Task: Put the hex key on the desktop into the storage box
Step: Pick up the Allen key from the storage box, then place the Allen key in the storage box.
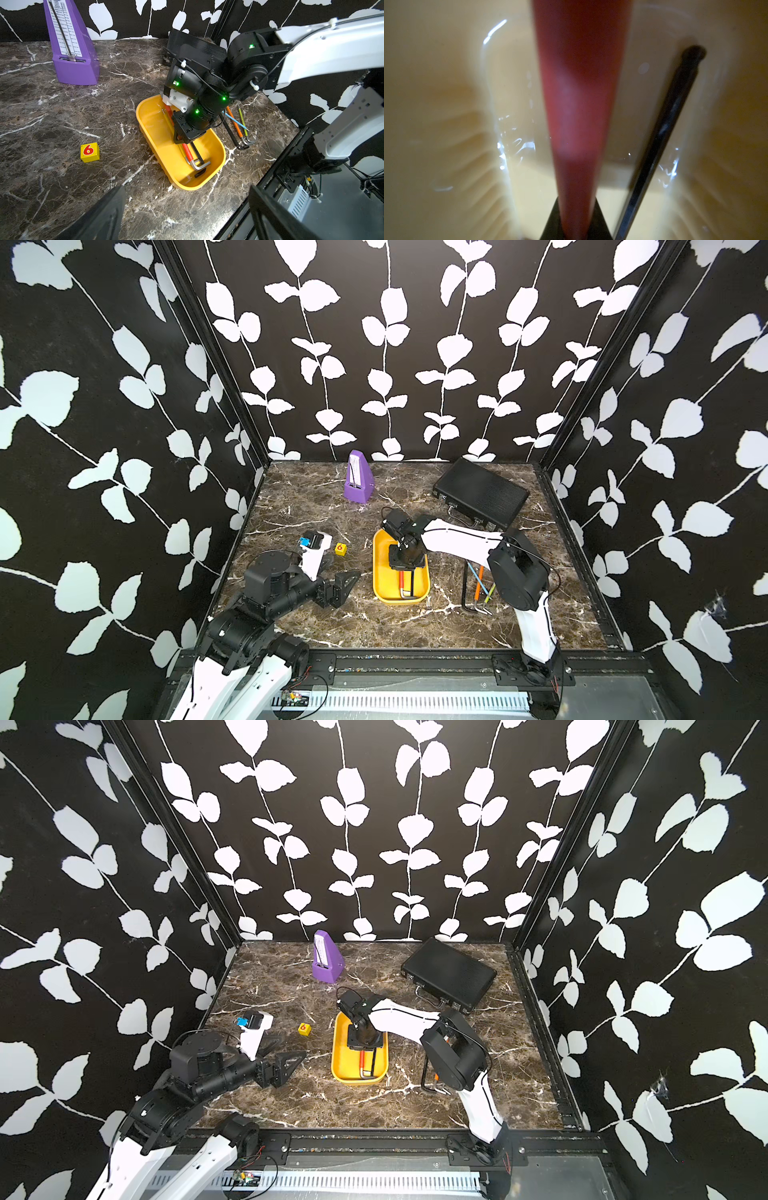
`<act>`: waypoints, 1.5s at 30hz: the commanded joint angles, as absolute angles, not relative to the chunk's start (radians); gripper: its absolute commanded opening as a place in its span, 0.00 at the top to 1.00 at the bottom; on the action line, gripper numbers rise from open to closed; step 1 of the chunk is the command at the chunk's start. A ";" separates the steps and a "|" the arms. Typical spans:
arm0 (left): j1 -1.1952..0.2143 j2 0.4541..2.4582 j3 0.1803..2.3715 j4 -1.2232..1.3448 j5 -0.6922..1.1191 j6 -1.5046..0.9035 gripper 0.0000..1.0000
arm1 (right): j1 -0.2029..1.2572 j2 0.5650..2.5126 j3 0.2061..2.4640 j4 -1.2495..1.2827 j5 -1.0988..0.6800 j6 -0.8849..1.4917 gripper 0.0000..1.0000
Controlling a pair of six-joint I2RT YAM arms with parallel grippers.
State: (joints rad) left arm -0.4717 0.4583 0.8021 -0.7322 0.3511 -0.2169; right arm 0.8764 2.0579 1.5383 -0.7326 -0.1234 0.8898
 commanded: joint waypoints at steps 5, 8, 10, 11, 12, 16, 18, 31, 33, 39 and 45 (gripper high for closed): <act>-0.476 0.455 0.796 -0.718 0.358 -0.213 0.07 | 0.864 1.984 1.571 -0.752 -0.147 0.922 1.00; -0.477 0.452 0.794 -0.719 0.356 -0.215 0.07 | 0.859 1.965 1.580 -0.770 -0.153 0.926 1.00; -0.477 0.453 0.795 -0.718 0.356 -0.214 0.07 | 0.853 1.949 1.576 -0.772 -0.169 0.935 1.00; -0.476 0.453 0.795 -0.717 0.356 -0.215 0.07 | 0.850 1.942 1.576 -0.772 -0.180 0.940 1.00; -0.477 0.453 0.795 -0.718 0.356 -0.214 0.07 | 0.849 1.938 1.577 -0.775 -0.187 0.942 1.00; -0.477 0.454 0.795 -0.717 0.356 -0.213 0.07 | 0.845 1.938 1.581 -0.788 -0.230 0.947 1.00; -0.477 0.454 0.794 -0.717 0.357 -0.213 0.07 | 0.842 1.946 1.581 -0.789 -0.250 0.948 1.00; -0.477 0.459 0.796 -0.717 0.355 -0.213 0.07 | 0.821 2.050 1.537 -0.731 -0.366 0.959 1.00; -0.477 0.459 0.796 -0.718 0.354 -0.213 0.07 | 0.812 2.059 1.521 -0.711 -0.376 0.968 1.00; -0.477 0.463 0.796 -0.717 0.356 -0.212 0.07 | 0.796 2.085 1.507 -0.698 -0.380 0.972 1.00; -0.477 0.460 0.796 -0.717 0.355 -0.213 0.07 | 0.794 2.021 1.487 -0.684 -0.346 1.003 1.00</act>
State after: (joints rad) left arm -0.4717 0.4587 0.8021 -0.7326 0.3511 -0.2169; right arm 0.8028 2.0560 1.5211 -0.6819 -0.3752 0.9623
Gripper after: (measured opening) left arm 0.931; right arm 0.149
